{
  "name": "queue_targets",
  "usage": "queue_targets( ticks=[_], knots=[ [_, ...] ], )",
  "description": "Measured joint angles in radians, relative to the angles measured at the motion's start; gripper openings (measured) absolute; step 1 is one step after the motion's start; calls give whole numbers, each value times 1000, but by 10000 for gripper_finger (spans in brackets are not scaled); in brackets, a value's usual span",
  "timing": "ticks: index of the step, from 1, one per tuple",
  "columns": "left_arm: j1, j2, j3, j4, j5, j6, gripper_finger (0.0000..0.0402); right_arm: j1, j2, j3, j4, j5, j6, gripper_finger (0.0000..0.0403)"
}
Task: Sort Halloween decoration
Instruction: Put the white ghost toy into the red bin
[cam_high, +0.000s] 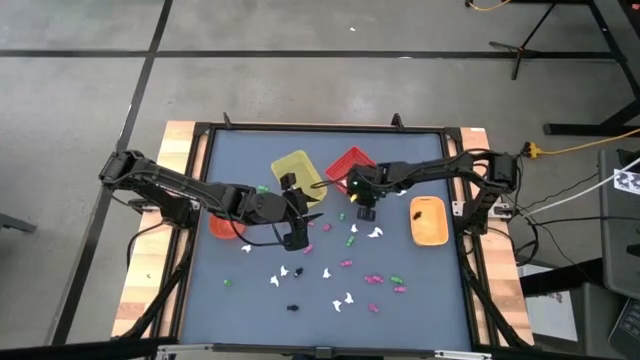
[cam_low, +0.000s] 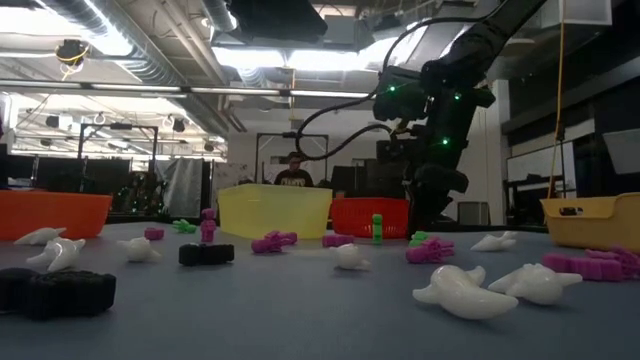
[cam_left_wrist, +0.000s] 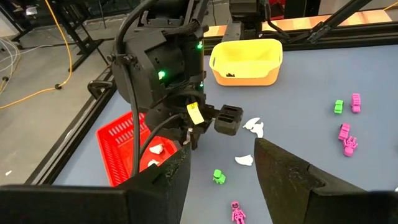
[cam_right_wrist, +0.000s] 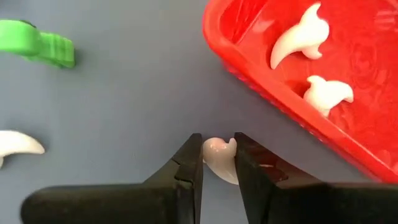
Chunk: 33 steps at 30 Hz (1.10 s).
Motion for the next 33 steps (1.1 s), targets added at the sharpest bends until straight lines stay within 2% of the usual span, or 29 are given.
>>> queue_targets(
  ticks=[11, 15, 23, 28, 33],
  knots=[
    [0, 0, 0, 3, 0, 1, 160, 1, 0, 208, -390, -1, -3, 73],
    [0, 0, 0, 4, 0, 1, 160, 0, -2, 282, -453, 5, -40, 73],
    [0, 0, 0, 4, 0, 1, 160, 0, -3, 319, -285, 132, -183, 73],
    [0, 0, 0, 4, 0, 1, 160, 0, -3, 320, -191, 139, -221, 73],
    [0, 0, 0, 4, 0, 1, 160, 0, -3, 320, -171, 156, -240, 73]
  ],
)
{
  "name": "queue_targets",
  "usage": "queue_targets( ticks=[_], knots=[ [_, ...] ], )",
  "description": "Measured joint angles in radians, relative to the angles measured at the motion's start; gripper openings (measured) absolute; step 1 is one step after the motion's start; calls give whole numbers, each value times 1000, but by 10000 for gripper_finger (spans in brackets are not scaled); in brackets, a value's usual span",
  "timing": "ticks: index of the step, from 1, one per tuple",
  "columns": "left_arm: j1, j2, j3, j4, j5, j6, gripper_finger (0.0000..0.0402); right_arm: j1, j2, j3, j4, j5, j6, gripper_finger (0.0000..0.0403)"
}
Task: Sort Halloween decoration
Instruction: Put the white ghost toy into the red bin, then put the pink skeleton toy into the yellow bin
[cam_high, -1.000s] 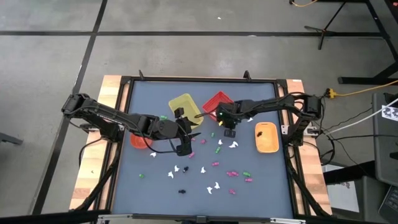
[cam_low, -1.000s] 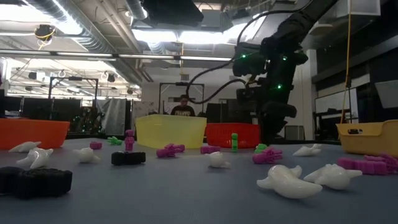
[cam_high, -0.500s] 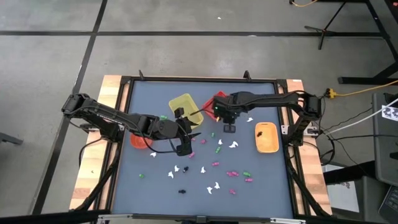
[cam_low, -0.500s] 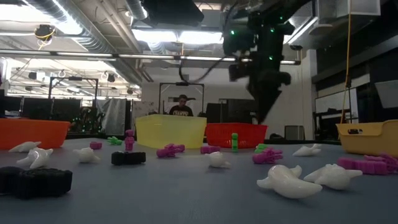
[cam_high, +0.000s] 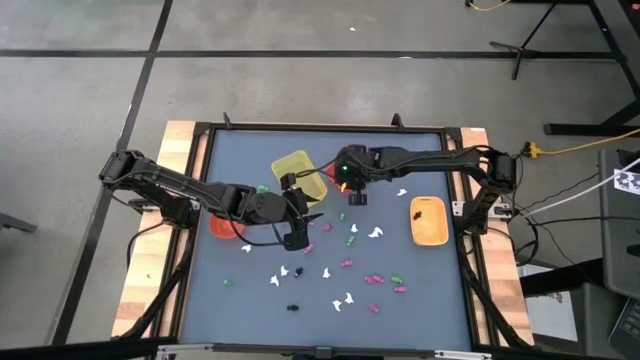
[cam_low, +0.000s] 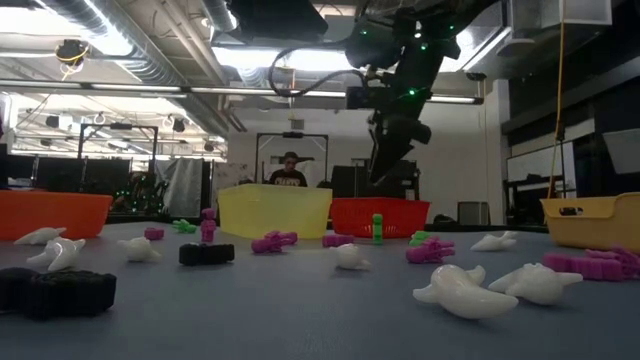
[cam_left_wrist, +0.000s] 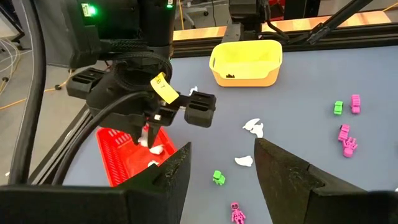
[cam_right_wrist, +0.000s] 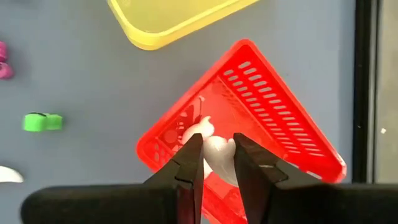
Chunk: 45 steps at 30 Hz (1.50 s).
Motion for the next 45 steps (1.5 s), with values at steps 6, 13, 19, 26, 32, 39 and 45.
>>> queue_targets(
  ticks=[6, 13, 19, 26, 32, 39, 45],
  knots=[
    [-2, 0, 0, -11, 32, -54, 160, 0, 0, 0, -2, 39, 0, 87],
    [-24, 0, 0, -94, 54, -159, 160, 0, 0, 0, -2, 39, 0, 137],
    [-53, 36, 0, -136, 54, -271, 160, 0, -1, 1, -10, 39, 0, 159],
    [-93, 141, 0, -140, 54, -368, 160, 0, -1, 2, -109, 65, 0, 161],
    [-119, 233, 0, -139, 54, -502, 160, 0, -4, 2, -259, 114, 1, 161],
    [-132, 312, 0, -139, 54, -594, 160, 1, -64, 2, -349, 114, 33, 161],
    [-130, 332, 0, -142, 53, -597, 160, 1, -162, 2, -386, 105, 76, 161]
  ],
)
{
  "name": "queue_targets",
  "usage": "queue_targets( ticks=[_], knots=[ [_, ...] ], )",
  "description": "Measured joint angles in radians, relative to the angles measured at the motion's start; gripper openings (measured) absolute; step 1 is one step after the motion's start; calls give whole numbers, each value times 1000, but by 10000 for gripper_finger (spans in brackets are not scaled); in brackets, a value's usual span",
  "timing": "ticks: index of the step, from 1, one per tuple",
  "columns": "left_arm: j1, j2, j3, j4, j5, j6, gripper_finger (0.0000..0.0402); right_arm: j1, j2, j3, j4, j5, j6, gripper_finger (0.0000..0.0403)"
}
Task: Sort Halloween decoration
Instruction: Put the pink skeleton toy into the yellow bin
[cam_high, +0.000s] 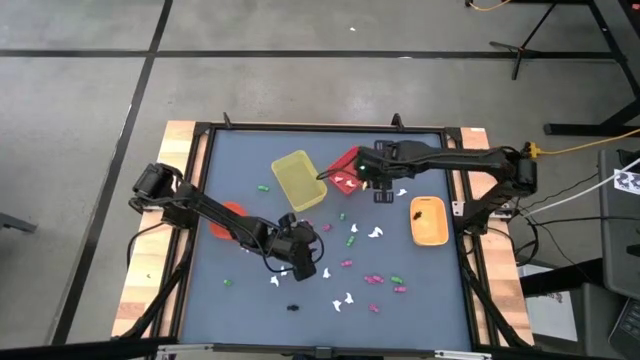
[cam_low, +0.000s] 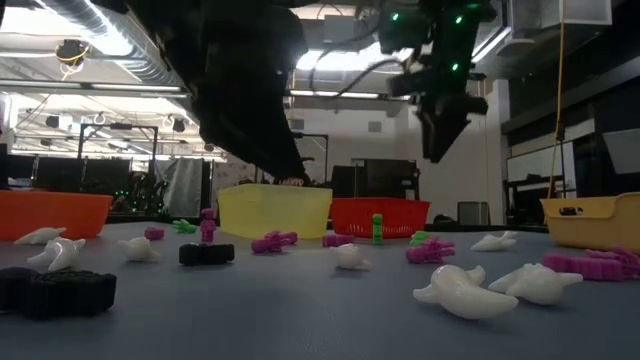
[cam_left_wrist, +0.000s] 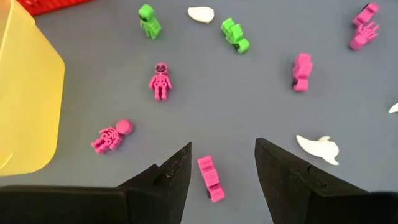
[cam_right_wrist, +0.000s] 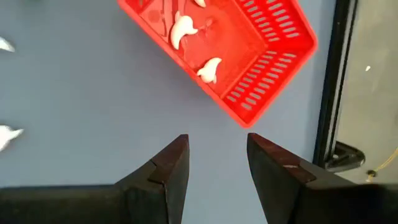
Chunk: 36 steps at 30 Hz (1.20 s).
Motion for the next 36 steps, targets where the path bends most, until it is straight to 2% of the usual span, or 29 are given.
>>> queue_targets(
  ticks=[9, 17, 27, 31, 36],
  knots=[
    [-1, 25, -1, -8, -41, -6, 160, 0, -144, -9, -85, -48, 66, 161],
    [-1, 111, -1, -6, -16, -7, 160, 3, -306, -157, -49, -81, 142, 161],
    [2, 143, -2, -18, 20, -5, 160, 88, -453, -333, 91, -87, 229, 161],
    [6, 156, -1, -11, 32, -6, 156, 145, -459, -372, 205, -90, 253, 161],
    [6, 163, 0, -7, 43, -5, 130, 215, -457, -439, 403, -101, 254, 161]
  ],
)
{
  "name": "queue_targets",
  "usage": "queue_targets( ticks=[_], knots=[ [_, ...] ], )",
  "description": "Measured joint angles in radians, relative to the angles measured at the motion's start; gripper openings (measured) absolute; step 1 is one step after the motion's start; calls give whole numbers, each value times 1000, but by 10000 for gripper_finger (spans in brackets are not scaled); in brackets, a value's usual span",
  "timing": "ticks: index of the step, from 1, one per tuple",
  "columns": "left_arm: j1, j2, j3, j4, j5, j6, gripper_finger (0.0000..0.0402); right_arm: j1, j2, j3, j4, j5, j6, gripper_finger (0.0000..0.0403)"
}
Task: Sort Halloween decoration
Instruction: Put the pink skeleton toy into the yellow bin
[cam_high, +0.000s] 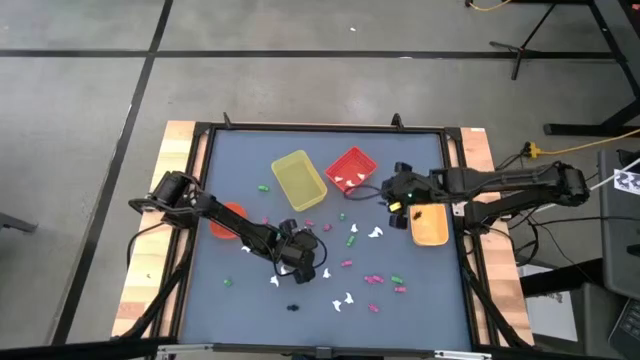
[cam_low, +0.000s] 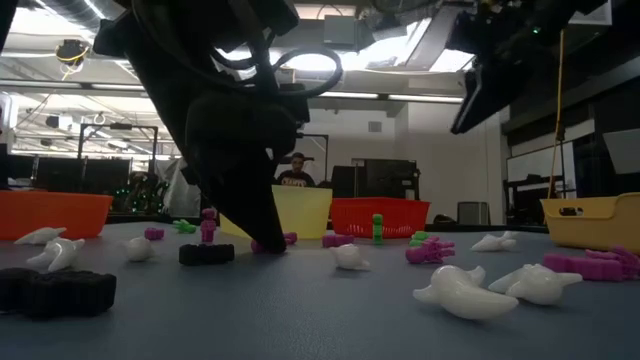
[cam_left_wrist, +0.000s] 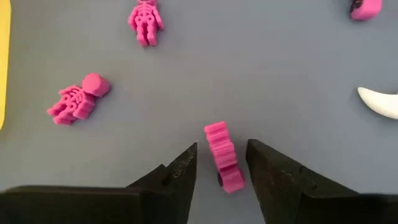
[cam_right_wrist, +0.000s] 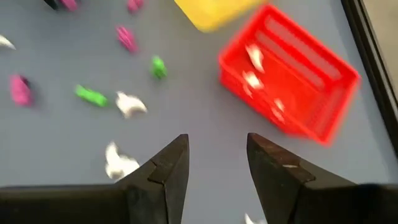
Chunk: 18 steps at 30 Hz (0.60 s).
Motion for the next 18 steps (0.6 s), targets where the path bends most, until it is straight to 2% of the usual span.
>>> queue_targets(
  ticks=[5, 11, 18],
  knots=[
    [0, 0, 0, 3, 5, 1, 94, 40, 5, -73, 154, -1, 0, 161],
    [1, 1, 0, 6, 10, 7, 53, 40, 21, -123, 226, -57, 0, 161],
    [1, 0, 0, 6, 6, 10, 21, 40, 68, -161, 343, -63, 0, 161]
  ],
)
